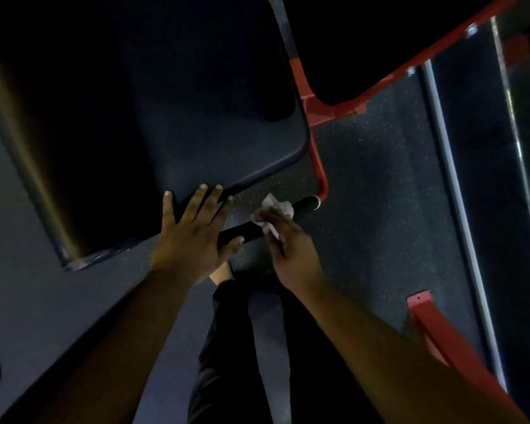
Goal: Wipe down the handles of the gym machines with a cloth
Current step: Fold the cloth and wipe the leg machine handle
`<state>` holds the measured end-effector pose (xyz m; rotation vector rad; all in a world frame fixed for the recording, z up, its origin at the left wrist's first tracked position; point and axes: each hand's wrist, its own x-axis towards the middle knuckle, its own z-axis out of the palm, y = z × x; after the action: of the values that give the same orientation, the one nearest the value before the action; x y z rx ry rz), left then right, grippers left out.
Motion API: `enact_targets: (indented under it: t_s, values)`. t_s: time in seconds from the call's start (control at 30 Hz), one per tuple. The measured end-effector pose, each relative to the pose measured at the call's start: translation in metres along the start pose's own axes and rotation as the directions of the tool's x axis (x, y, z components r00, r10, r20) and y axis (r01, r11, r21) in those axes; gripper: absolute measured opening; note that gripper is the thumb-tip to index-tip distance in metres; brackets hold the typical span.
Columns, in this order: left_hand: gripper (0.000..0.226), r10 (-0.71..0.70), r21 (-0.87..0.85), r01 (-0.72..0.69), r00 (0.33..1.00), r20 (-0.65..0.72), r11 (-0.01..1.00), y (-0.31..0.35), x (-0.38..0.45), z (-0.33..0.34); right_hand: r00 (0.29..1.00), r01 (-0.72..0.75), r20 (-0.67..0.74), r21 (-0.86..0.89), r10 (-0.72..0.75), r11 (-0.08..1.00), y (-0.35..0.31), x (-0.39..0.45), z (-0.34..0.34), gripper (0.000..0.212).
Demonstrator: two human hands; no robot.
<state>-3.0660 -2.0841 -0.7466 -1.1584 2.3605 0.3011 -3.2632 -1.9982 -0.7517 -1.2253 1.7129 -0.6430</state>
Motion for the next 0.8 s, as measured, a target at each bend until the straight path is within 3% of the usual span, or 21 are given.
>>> enact_targets:
  t_s: [0.1, 0.17, 0.27, 0.33, 0.4, 0.5, 0.57, 0.63, 0.7, 0.8]
  values:
    - [0.084, 0.004, -0.006, -0.004, 1.000, -0.004, 1.000, 0.000, 0.001, -0.001, 0.979, -0.100, -0.149, 0.245, 0.140, 0.964, 0.004, -0.001, -0.026, 0.035]
    - [0.084, 0.006, -0.005, -0.006, 1.000, -0.008, 1.000, 0.000, 0.001, 0.000, 0.914, -0.240, -0.259, 0.275, 0.313, 0.931, 0.025, 0.020, -0.043, 0.036]
    - [0.084, 0.006, -0.008, -0.006, 1.000, -0.009, 1.000, 0.000, 0.000, 0.000, 0.860, -0.454, -0.139, 0.231, 0.491, 0.860, 0.053, 0.044, -0.037, 0.033]
    - [0.083, 0.005, -0.004, -0.005, 1.000, -0.010, 1.000, 0.000, 0.000, 0.001, 0.848, -0.471, -0.127, 0.266, 0.515, 0.841, 0.055, 0.042, -0.020, 0.030]
    - [0.083, 0.006, -0.001, -0.006, 1.000, -0.016, 1.000, 0.000, 0.000, 0.001, 0.871, -0.407, -0.173, 0.269, 0.460, 0.873, 0.044, 0.033, -0.006, 0.028]
    - [0.082, 0.009, -0.003, -0.009, 1.000, -0.002, 1.000, 0.000, 0.000, 0.001, 0.944, -0.267, -0.175, 0.100, 0.281, 0.958, 0.022, 0.015, 0.012, 0.033]
    - [0.082, 0.007, -0.006, -0.007, 1.000, -0.008, 1.000, 0.000, 0.000, 0.000, 0.988, -0.095, -0.121, -0.008, 0.093, 0.995, 0.007, 0.005, 0.015, 0.031]
    - [0.082, 0.012, -0.008, -0.012, 1.000, -0.009, 1.000, 0.000, 0.000, -0.001, 0.999, 0.013, -0.046, 0.020, -0.012, 1.000, 0.007, 0.007, 0.000, 0.029]
    - [0.082, 0.012, -0.013, -0.012, 1.000, -0.018, 1.000, 0.000, 0.000, 0.000, 0.991, -0.124, -0.039, 0.077, 0.127, 0.989, 0.019, 0.025, -0.032, 0.030]
    - [0.083, 0.008, -0.005, -0.008, 1.000, -0.024, 1.000, 0.000, 0.000, 0.002, 0.885, -0.464, -0.047, 0.005, 0.464, 0.886, 0.051, 0.061, -0.072, 0.029]
